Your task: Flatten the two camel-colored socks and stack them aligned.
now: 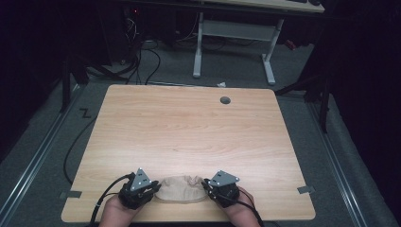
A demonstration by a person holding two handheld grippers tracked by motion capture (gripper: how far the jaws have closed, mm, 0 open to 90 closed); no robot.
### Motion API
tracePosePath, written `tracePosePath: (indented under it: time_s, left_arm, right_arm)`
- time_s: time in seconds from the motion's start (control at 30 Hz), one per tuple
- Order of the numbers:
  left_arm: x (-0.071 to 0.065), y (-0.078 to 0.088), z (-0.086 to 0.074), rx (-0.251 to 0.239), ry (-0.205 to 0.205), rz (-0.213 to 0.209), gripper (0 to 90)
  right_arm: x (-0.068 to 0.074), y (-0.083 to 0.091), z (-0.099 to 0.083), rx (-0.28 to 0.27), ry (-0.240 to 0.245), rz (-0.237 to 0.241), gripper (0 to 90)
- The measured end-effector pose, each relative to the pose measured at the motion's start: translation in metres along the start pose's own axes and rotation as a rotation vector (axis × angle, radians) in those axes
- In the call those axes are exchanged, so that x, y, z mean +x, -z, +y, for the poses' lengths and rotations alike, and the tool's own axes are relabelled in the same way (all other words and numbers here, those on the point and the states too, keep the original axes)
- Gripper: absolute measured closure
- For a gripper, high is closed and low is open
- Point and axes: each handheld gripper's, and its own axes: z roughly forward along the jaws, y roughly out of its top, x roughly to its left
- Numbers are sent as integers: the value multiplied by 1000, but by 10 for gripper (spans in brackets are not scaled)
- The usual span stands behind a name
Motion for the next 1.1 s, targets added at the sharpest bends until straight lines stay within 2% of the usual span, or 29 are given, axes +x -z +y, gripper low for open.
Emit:
tracePosePath:
  time_s: [0.03,0.2,0.47,0.6,0.63,0.67,0.83,0.9,1.03,1.1]
  left_arm:
    - [0,0,0,-6,9,-6,749]
    - [5,3,2,-9,-10,-4,649]
    - [21,8,4,-42,-11,42,532]
    - [41,11,5,-66,5,93,506]
    - [41,11,5,-66,5,93,501]
    - [53,12,4,-78,26,132,495]
    - [83,16,-3,-85,95,212,485]
    - [93,18,-6,-85,122,236,482]
    - [102,17,-8,-84,148,253,477]
    - [102,17,-8,-83,145,258,476]
  right_arm:
    - [-1,0,0,-3,0,2,766]
    - [-3,3,1,-29,-21,5,698]
    - [-16,10,3,-85,-66,-16,634]
    - [-31,13,1,-105,-97,-66,592]
    - [-36,13,-1,-112,-111,-79,584]
    - [-44,14,-4,-113,-129,-101,575]
    - [-78,15,-17,-124,-205,-216,532]
    - [-93,14,-26,-110,-242,-265,523]
    - [-114,18,-40,-85,-324,-323,512]
    - [-119,21,-44,-86,-340,-335,511]
